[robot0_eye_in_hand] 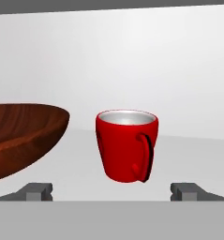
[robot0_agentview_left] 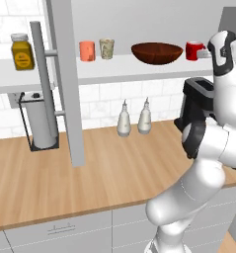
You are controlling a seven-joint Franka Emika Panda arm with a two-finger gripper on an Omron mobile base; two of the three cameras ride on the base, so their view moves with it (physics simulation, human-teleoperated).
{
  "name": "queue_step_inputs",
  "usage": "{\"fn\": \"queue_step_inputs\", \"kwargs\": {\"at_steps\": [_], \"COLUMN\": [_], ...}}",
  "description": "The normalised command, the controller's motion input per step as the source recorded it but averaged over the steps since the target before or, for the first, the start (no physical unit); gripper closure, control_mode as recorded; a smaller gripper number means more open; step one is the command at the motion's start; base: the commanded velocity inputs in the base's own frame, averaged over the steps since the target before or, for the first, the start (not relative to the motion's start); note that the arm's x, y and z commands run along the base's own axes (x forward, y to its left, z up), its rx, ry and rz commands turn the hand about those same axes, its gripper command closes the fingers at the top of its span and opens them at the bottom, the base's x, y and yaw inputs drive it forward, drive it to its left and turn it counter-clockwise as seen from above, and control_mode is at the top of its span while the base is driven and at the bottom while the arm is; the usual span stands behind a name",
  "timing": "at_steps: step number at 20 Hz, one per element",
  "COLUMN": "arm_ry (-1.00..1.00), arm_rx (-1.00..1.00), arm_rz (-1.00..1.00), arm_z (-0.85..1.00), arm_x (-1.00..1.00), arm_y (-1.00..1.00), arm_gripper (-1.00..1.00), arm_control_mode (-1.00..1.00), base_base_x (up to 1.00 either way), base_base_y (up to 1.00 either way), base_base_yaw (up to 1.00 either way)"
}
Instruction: Gather all objects into one cabinet and sort the glasses and bowls to opposite sides.
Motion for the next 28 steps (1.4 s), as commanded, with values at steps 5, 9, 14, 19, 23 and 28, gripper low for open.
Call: {"fn": "queue_step_inputs", "kwargs": {"at_steps": [5,9,14,19,23,28], "arm_ry": [0.00,0.00,0.00,0.00,0.00,0.00], "arm_rx": [0.00,0.00,0.00,0.00,0.00,0.00], "arm_rz": [0.00,0.00,0.00,0.00,0.00,0.00], "arm_z": [0.00,-0.10,-0.06,-0.03,0.00,0.00], "arm_x": [0.13,0.10,0.07,0.07,0.06,0.05], "arm_y": [-0.12,-0.01,0.00,0.00,0.00,0.00], "arm_gripper": [-1.00,-1.00,-1.00,-1.00,-1.00,-1.00], "arm_control_mode": [-1.00,-1.00,-1.00,-1.00,-1.00,-1.00], "base_base_x": [0.00,0.00,0.00,0.00,0.00,0.00], "base_base_y": [0.00,0.00,0.00,0.00,0.00,0.00], "base_base_yaw": [0.00,0.00,0.00,0.00,0.00,0.00]}}
